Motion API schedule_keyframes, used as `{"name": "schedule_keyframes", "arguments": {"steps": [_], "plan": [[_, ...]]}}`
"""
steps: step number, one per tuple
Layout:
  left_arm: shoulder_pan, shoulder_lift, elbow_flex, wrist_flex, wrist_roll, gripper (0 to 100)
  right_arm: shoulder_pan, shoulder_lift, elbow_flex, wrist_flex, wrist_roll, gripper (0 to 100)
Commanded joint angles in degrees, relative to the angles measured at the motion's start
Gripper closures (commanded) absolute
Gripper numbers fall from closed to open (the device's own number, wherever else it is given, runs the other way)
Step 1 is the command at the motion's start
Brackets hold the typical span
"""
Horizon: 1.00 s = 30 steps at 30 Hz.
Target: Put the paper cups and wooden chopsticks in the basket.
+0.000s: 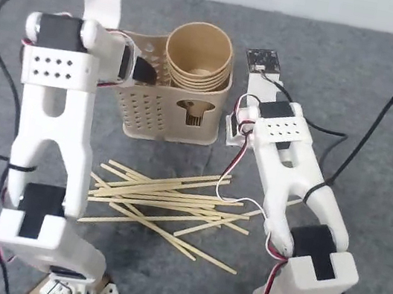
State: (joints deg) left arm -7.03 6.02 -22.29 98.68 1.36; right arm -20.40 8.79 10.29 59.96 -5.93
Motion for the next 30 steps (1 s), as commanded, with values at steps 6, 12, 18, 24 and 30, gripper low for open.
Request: {"name": "schedule_keyframes", "arguments": {"steps": [6, 12, 18, 24, 30], "plan": [[-0.88, 6.33, 2.33, -5.36, 0.26, 69, 0.84, -2.42, -2.29, -0.13, -0.79, 91.4], [-3.34, 8.09, -4.88, -3.52, 1.32, 69, 0.66, -2.24, -2.46, -0.13, -0.79, 91.4], [-4.31, 8.00, -21.58, 2.02, 3.52, 69, -0.31, -2.15, -2.37, -0.22, -0.70, 91.4], [-4.75, 2.29, -22.29, 2.02, 5.63, 69, -0.13, -2.24, -2.29, -0.13, -0.62, 91.4], [-5.45, -13.45, -8.92, 2.02, 5.45, 69, 0.04, -4.62, -2.46, 2.68, -0.70, 91.4]]}}
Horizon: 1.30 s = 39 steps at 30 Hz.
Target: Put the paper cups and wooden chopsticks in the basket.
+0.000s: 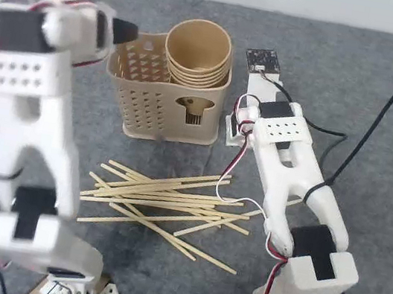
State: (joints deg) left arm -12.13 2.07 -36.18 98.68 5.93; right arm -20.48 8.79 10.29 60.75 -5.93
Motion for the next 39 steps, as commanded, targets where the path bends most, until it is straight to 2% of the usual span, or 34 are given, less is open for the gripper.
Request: {"name": "schedule_keyframes", "arguments": {"steps": [1, 4, 7, 12, 16, 20, 22, 25, 30, 34, 39], "plan": [[-1.67, -12.22, 7.96, 2.02, 0.88, 69, 0.04, -5.85, -2.37, 2.86, -0.70, 91.4], [-6.77, -19.60, 16.40, 0.97, 0.79, 69, -0.04, -10.77, -2.11, 6.73, -0.79, 91.4], [-14.77, -25.14, 26.59, -2.29, 0.79, 69, -0.31, -15.16, -2.11, 10.86, -0.79, 91.4], [-28.13, -30.24, 47.16, -15.82, 0.79, 69, -4.44, -23.60, 3.34, 11.82, -0.53, 91.4], [-33.76, -30.95, 63.08, -27.78, 1.14, 69, -11.21, -33.27, 11.96, 8.31, 1.05, 91.4], [-38.59, -30.86, 77.85, -41.41, 0.97, 69, -21.49, -42.07, 24.62, -0.92, 11.34, 91.8], [-41.49, -30.86, 83.03, -47.91, 0.97, 69, -26.15, -44.44, 30.95, -6.90, 13.98, 91.8], [-45.01, -30.77, 86.02, -52.22, 0.97, 69, -29.67, -43.74, 36.92, -15.34, 14.95, 91.4], [-49.14, -30.77, 83.12, -52.31, 0.97, 69, -30.81, -35.21, 37.80, -22.02, 15.47, 91.4], [-52.75, -29.80, 79.78, -52.31, 0.97, 69, -31.78, -29.93, 37.54, -25.63, 19.43, 90.7], [-57.05, -17.32, 70.11, -52.22, 0.97, 69, -33.89, -29.14, 36.84, -25.36, 20.66, 79.3]]}}
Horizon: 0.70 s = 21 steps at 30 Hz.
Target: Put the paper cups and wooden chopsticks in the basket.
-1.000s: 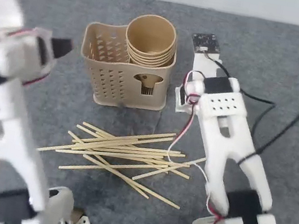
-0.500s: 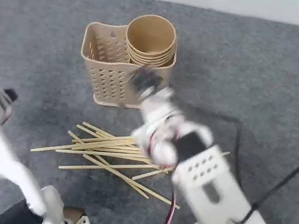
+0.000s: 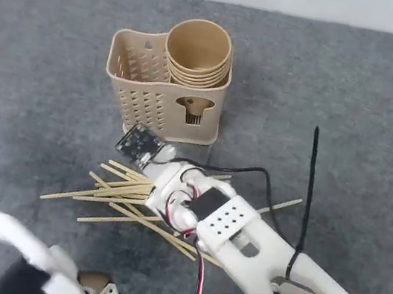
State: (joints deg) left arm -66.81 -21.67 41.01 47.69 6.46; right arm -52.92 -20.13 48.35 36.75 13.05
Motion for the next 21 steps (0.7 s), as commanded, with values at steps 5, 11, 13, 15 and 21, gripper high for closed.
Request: {"name": "schedule_keyframes", "arguments": {"steps": [5, 11, 13, 15, 21], "plan": [[-7.47, 23.21, -20.88, 1.23, 0.44, 69, -2.59, 0.40, -1.67, -2.15, 1.67, 80.1], [-12.31, 36.66, -35.47, 4.92, 0.44, 69, -5.93, 2.77, -1.67, -6.64, 1.67, 80.1], [-13.27, 39.47, -38.99, 6.33, 0.44, 69, -6.81, 5.49, -1.76, -8.84, 2.02, 80.1], [-13.98, 41.58, -41.71, 7.30, 0.44, 69, -7.78, 8.75, -2.64, -10.07, 4.04, 80.1], [-14.59, 44.57, -43.56, 7.21, 0.35, 69, -7.78, 20.18, -9.32, -9.54, 5.27, 80.3]]}}
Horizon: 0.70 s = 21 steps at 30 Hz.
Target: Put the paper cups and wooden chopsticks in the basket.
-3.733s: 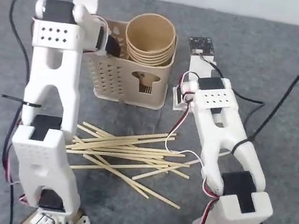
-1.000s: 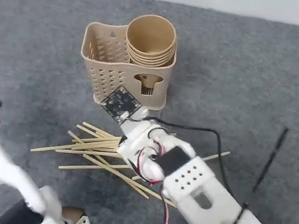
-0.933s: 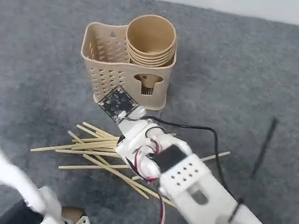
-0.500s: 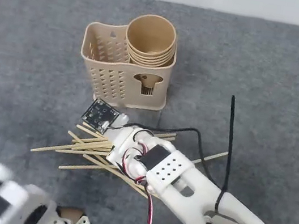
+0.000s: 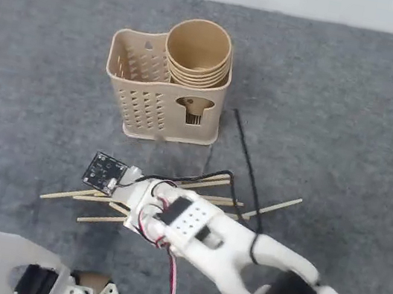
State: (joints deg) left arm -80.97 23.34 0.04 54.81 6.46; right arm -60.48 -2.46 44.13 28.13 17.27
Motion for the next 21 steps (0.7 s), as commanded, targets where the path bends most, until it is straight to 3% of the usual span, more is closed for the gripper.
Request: {"name": "schedule_keyframes", "arguments": {"steps": [1, 8, 13, 21], "plan": [[-0.44, -0.26, -2.59, 0.09, 0.35, 69, 0.04, 2.77, -6.15, 0.22, 1.05, 80.3], [-0.44, 0.09, -2.68, 0.00, 0.26, 69, 0.48, 3.38, -7.91, 2.33, 0.79, 80.8], [-0.44, 0.09, -2.68, 0.00, 0.26, 69, 0.31, 3.38, -8.00, 2.68, 0.97, 99.1], [-0.53, 0.18, 2.07, 0.79, 0.26, 69, 0.40, 0.13, -9.67, 11.03, 1.05, 99.0]]}}
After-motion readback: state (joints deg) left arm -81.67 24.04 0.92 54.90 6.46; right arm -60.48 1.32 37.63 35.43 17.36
